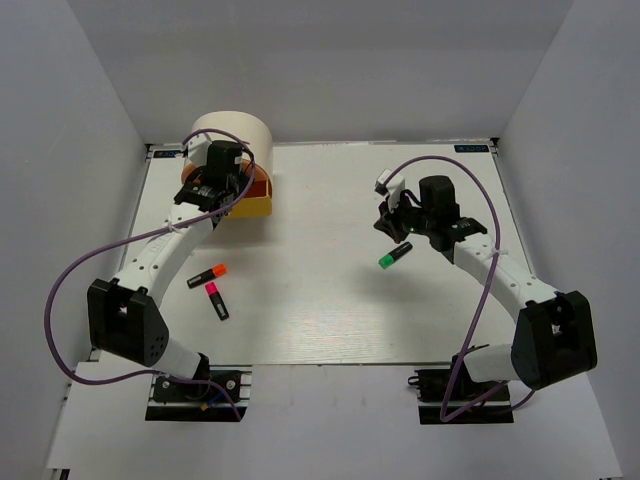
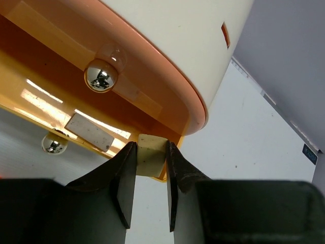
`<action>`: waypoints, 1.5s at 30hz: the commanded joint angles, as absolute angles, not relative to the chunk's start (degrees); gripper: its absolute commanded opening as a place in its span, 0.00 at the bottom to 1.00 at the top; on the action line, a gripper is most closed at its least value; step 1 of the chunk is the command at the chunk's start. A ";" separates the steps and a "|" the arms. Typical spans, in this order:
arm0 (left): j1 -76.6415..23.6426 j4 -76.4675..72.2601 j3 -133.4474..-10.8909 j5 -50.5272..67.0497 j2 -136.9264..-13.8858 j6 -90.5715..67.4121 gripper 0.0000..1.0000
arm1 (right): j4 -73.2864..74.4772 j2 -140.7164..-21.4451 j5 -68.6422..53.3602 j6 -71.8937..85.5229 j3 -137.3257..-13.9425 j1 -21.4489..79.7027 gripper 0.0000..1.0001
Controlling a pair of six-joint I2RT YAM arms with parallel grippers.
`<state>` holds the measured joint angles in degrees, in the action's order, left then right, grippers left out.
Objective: Sort the stationery into containers
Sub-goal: Place the stationery in the drawer, then close the drawer in the storage box.
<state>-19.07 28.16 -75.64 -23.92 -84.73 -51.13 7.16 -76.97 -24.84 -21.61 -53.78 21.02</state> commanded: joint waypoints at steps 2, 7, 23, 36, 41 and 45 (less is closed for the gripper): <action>-18.81 26.02 -75.50 -25.05 -84.02 -52.29 0.27 | 6.24 -76.20 -26.02 -21.80 -53.70 20.74 0.00; -18.81 26.02 -75.50 -25.05 -84.55 -52.29 0.34 | 6.24 -76.38 -26.02 -21.80 -53.61 20.65 0.00; -18.81 26.02 -74.97 -25.05 -85.08 -52.29 0.47 | 6.50 -76.20 -26.37 -22.06 -53.26 20.65 0.00; -18.20 32.07 -63.91 -16.70 -68.83 -42.09 0.27 | 7.12 -76.82 -27.68 -21.45 -53.17 19.95 0.46; -16.96 32.97 -56.61 -17.23 -67.15 -43.59 0.41 | 8.00 -77.69 -28.56 -20.74 -53.88 19.60 0.46; -15.21 29.63 -54.23 -16.70 -68.63 -43.59 0.52 | 8.26 -77.34 -28.57 -20.92 -53.62 19.25 0.46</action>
